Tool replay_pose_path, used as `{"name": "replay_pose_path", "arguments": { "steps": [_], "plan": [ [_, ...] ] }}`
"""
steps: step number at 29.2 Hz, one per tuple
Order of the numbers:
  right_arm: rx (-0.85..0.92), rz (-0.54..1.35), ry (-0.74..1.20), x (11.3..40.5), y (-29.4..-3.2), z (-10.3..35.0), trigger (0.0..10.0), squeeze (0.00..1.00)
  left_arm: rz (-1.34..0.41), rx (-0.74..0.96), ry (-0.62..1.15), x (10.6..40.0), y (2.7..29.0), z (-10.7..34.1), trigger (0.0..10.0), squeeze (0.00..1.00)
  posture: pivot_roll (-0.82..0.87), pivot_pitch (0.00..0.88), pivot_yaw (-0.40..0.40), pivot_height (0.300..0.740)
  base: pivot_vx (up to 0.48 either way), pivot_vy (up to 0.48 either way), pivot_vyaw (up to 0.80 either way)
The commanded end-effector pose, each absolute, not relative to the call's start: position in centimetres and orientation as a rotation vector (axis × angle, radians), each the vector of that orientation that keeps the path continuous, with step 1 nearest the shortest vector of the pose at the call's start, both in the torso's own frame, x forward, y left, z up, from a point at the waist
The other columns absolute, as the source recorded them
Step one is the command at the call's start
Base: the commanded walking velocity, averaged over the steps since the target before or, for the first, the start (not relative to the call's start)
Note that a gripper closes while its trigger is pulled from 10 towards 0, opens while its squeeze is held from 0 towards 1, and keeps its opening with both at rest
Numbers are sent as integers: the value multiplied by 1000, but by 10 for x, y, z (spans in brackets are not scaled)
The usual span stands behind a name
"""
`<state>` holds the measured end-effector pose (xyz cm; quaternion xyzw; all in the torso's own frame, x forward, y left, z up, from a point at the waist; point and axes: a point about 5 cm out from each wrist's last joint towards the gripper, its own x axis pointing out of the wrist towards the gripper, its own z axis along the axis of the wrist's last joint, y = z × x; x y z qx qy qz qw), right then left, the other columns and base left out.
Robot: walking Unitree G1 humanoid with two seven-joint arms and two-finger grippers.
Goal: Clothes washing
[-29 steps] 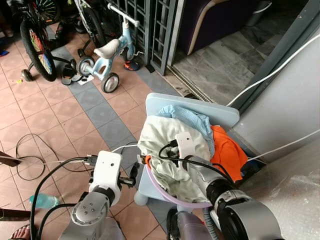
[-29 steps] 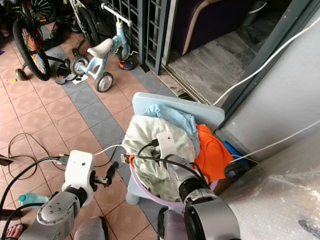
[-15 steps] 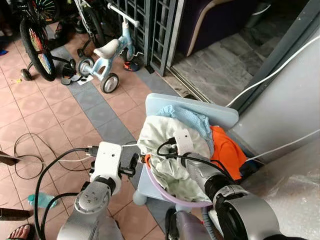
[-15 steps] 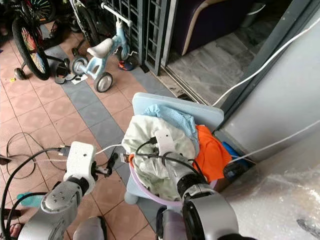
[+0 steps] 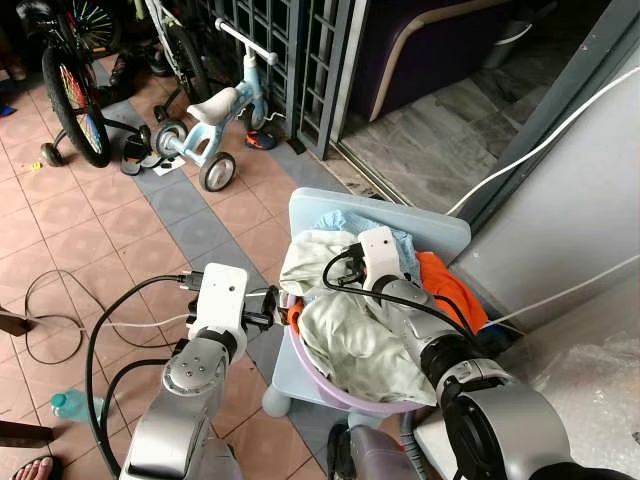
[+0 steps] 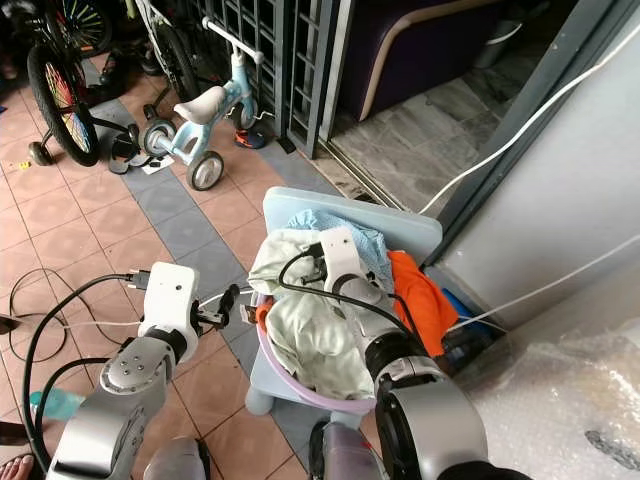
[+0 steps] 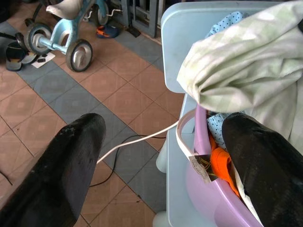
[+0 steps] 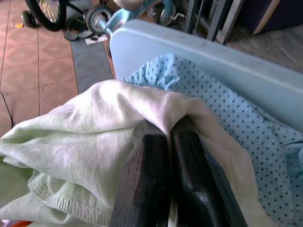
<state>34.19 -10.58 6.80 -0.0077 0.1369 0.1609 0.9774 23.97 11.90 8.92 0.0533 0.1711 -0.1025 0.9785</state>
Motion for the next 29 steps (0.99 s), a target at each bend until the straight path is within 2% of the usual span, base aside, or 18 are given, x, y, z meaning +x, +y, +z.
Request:
{"name": "replay_pose_path", "arguments": {
  "steps": [1,6,12,13,14,15,19,29],
  "plan": [
    [5,298,179,338,-122,80,0,0,-212,116,332,243,117,88,10000,0,29,0,-100,740,0,0,0],
    [5,271,45,309,-135,90,0,0,-181,84,291,253,120,92,10000,0,-3,0,-79,740,0,0,0],
    [9,284,0,289,-133,97,0,0,-192,87,266,258,116,93,10000,0,-26,0,-43,740,0,0,0],
    [4,285,-11,286,-133,99,431,0,-196,92,262,258,114,93,10000,0,-26,0,-40,740,0,0,0],
    [3,272,-21,283,-134,102,2706,0,-204,92,258,259,113,93,10000,0,-30,0,-30,740,0,0,0],
    [8,258,-24,280,-135,106,10000,0,-215,93,254,260,111,94,10000,0,-33,0,-24,740,0,0,0],
    [14,236,2,283,-138,105,10000,0,-220,69,254,261,111,94,10000,0,-28,0,-23,740,0,0,0],
    [17,254,21,290,-132,110,10000,0,-193,83,269,257,121,90,10000,0,-9,0,-31,740,-185,0,-646]
  ]
}}
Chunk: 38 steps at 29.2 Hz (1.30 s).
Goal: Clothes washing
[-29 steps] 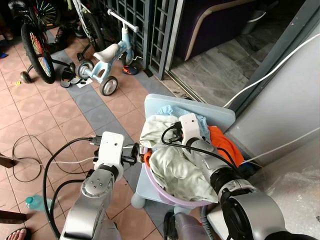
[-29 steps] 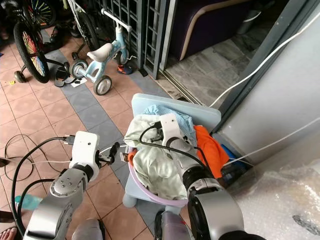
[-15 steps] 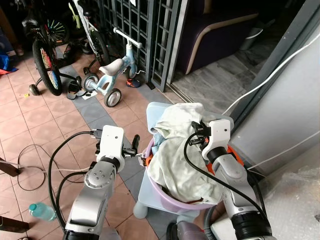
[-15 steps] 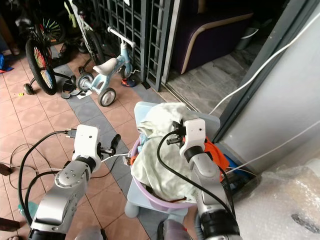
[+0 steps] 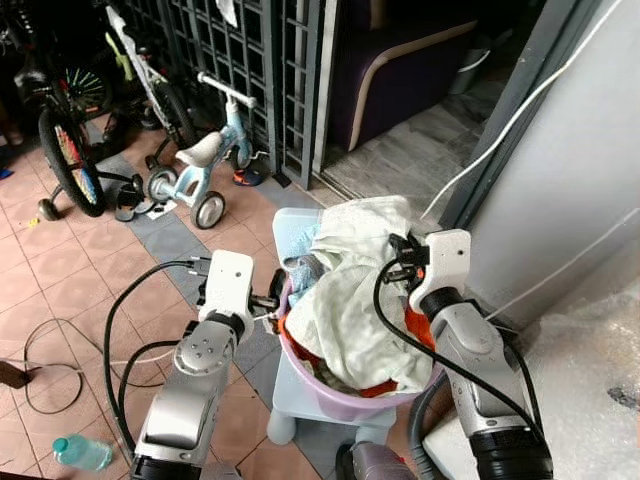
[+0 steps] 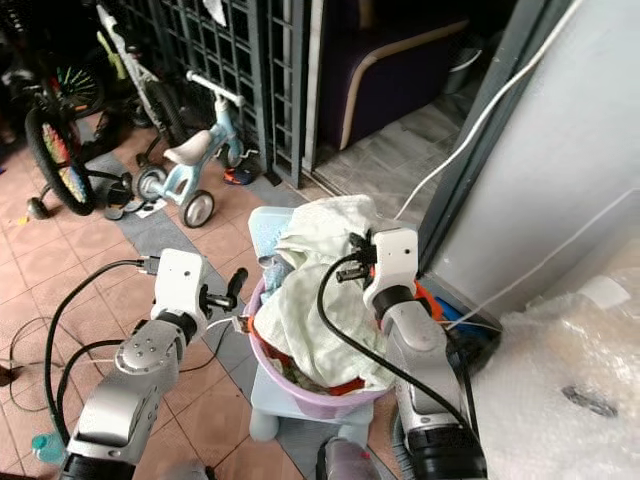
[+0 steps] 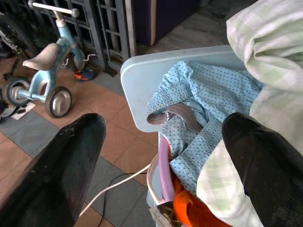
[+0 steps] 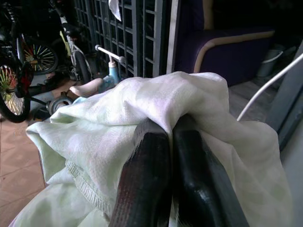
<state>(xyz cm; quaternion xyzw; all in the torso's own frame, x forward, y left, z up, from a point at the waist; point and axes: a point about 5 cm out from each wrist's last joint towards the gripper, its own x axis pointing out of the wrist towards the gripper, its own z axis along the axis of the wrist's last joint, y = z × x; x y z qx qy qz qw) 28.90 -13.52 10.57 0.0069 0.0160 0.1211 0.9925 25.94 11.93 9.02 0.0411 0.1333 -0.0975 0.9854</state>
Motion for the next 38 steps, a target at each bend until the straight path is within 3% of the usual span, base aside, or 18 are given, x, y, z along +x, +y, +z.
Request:
{"name": "replay_pose_path", "arguments": {
  "steps": [1,6,17,23,30,38],
  "plan": [
    [19,257,23,290,-131,110,10000,0,-193,84,269,257,121,90,10000,0,-9,0,-31,740,-262,0,-675],
    [17,266,24,292,-128,110,10000,0,-192,84,270,258,121,90,10000,0,-7,0,-31,740,-265,0,-680],
    [16,281,4,299,-125,116,10000,0,-197,82,281,257,122,87,10000,0,-13,0,-24,740,-187,0,0],
    [7,258,19,298,-126,109,10000,0,-147,-22,327,255,130,77,10000,0,-36,0,10,740,0,0,0],
    [-20,174,-41,311,-133,124,10000,0,-224,17,198,273,120,101,10000,0,-30,0,0,740,0,0,-800],
    [-31,172,-64,318,-131,132,10000,0,-222,11,190,277,119,103,10000,0,-32,1,-5,740,0,0,-800]
  ]
}}
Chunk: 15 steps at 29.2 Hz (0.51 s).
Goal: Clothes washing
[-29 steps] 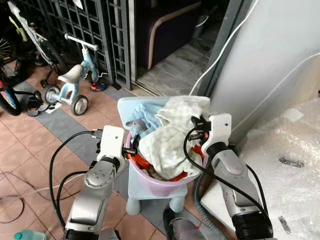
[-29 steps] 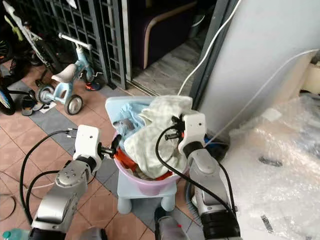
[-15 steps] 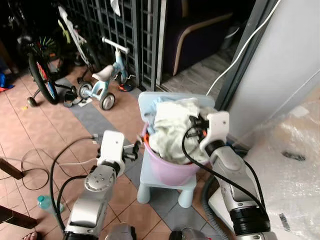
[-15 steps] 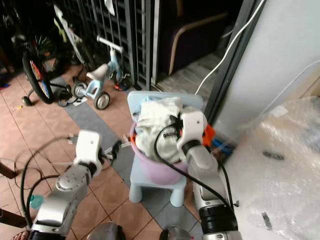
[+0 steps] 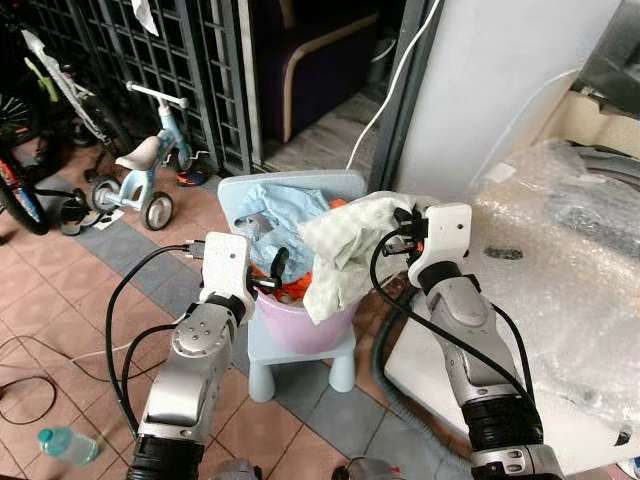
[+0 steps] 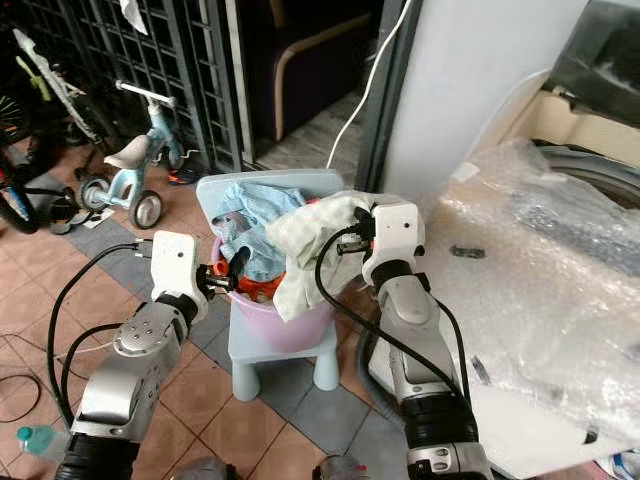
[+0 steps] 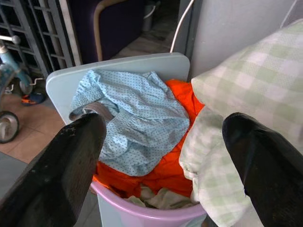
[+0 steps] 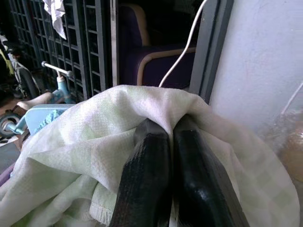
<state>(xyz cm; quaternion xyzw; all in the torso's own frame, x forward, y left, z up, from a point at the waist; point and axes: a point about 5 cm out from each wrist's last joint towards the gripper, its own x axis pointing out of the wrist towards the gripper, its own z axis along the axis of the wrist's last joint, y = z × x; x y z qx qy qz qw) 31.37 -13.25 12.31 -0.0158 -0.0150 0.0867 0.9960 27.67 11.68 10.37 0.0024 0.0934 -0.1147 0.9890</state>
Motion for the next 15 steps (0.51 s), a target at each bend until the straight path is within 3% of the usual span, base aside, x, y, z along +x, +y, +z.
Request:
{"name": "replay_pose_path", "arguments": {
  "steps": [1,15],
  "plan": [
    [-32,171,-67,319,-131,132,10000,0,-222,8,189,277,119,102,10000,0,-32,1,-5,740,0,0,-800],
    [-90,117,-119,322,-139,139,10000,0,-227,-11,194,274,115,99,10000,0,-35,18,-16,740,0,-292,-788]
  ]
}}
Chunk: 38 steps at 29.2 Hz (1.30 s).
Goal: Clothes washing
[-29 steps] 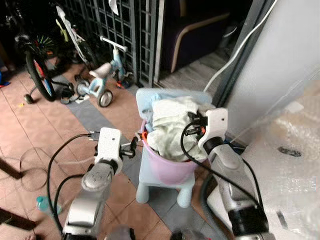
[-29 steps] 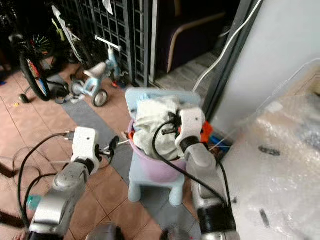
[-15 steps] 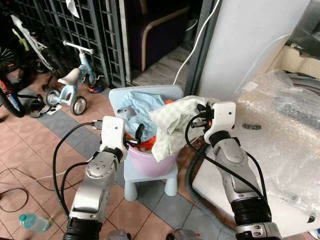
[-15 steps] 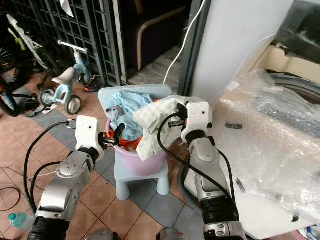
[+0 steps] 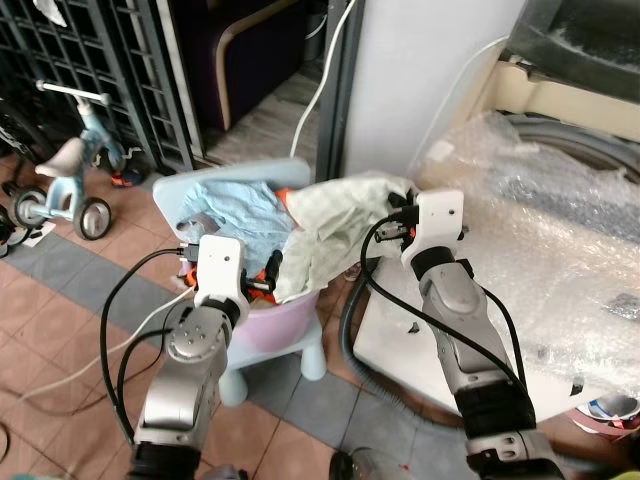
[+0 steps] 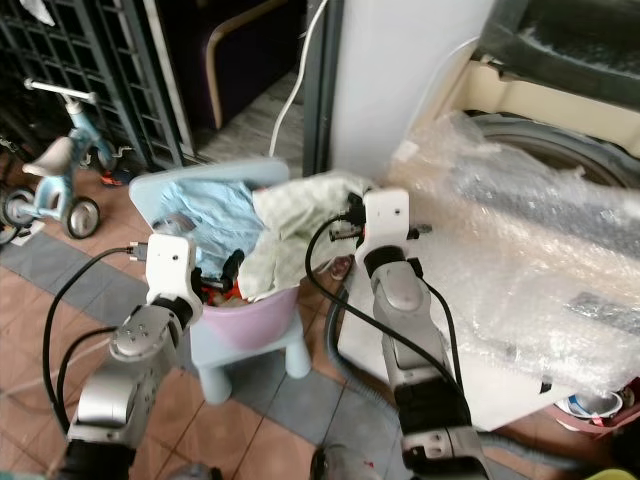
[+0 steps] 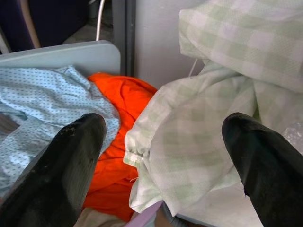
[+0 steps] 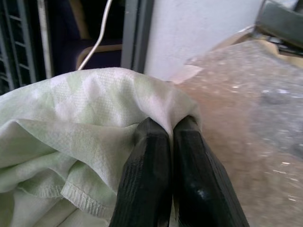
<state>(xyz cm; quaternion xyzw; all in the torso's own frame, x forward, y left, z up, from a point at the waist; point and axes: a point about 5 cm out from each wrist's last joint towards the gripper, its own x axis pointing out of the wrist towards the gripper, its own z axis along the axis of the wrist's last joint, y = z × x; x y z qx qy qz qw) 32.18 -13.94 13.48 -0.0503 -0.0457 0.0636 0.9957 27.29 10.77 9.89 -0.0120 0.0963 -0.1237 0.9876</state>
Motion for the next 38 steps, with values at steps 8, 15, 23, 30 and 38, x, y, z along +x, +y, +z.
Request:
{"name": "replay_pose_path", "arguments": {
  "steps": [8,15,23,30,38],
  "plan": [
    [-109,83,-159,312,-149,146,10000,0,-216,-37,190,273,116,99,10000,0,-35,21,-20,740,0,0,-795],
    [-128,102,-126,291,-152,136,10000,0,-205,-52,186,269,119,98,10000,0,-45,21,-16,740,0,0,-741],
    [-211,269,-190,297,-130,148,10000,0,-127,-42,203,269,129,96,10000,0,-40,14,-12,740,0,0,-52],
    [-199,301,-216,310,-123,157,10000,0,-96,-49,215,266,135,93,10000,0,-18,6,-26,740,435,0,0],
    [-245,336,-306,327,-119,181,10000,0,-92,-59,219,266,133,93,10000,0,-20,7,-23,740,446,0,0]
  ]
}}
